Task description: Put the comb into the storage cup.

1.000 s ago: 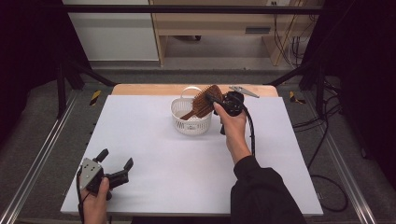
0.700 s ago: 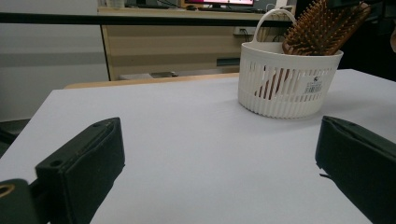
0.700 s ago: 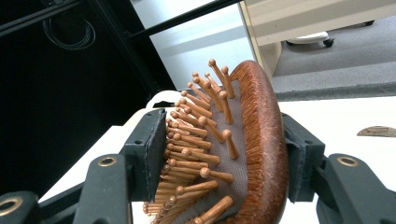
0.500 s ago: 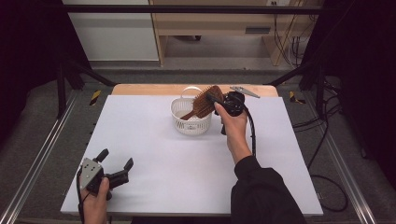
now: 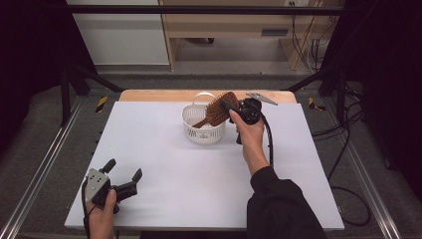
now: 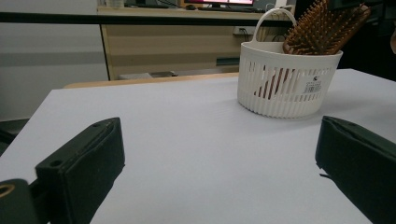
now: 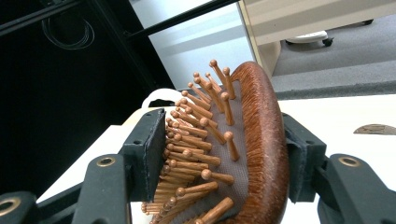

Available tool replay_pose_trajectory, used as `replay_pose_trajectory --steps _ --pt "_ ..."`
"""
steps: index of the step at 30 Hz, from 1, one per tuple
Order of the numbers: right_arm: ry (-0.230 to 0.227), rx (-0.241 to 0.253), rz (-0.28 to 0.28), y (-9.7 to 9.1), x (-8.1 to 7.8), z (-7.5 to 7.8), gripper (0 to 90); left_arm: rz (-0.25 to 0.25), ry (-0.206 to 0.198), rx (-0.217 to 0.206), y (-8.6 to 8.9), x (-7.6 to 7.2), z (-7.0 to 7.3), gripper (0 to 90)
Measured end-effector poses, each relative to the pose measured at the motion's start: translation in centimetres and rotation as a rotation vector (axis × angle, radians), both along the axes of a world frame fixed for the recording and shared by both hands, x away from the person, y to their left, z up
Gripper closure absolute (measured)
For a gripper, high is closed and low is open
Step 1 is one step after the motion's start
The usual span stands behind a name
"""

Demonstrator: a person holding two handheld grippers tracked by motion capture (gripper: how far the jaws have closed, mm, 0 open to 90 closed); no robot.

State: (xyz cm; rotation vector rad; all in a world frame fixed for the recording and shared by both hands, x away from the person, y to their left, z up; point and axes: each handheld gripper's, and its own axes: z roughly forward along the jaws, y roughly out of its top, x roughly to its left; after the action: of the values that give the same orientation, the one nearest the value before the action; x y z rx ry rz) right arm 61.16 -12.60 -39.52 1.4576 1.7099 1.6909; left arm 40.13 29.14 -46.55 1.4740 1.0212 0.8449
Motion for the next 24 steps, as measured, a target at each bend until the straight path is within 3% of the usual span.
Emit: replay_pose_trajectory --steps 24 --pt "0.011 0.002 -0.009 -0.34 0.07 -0.32 39.2 0.001 -0.001 -0.001 0.02 0.01 0.00 1.3"
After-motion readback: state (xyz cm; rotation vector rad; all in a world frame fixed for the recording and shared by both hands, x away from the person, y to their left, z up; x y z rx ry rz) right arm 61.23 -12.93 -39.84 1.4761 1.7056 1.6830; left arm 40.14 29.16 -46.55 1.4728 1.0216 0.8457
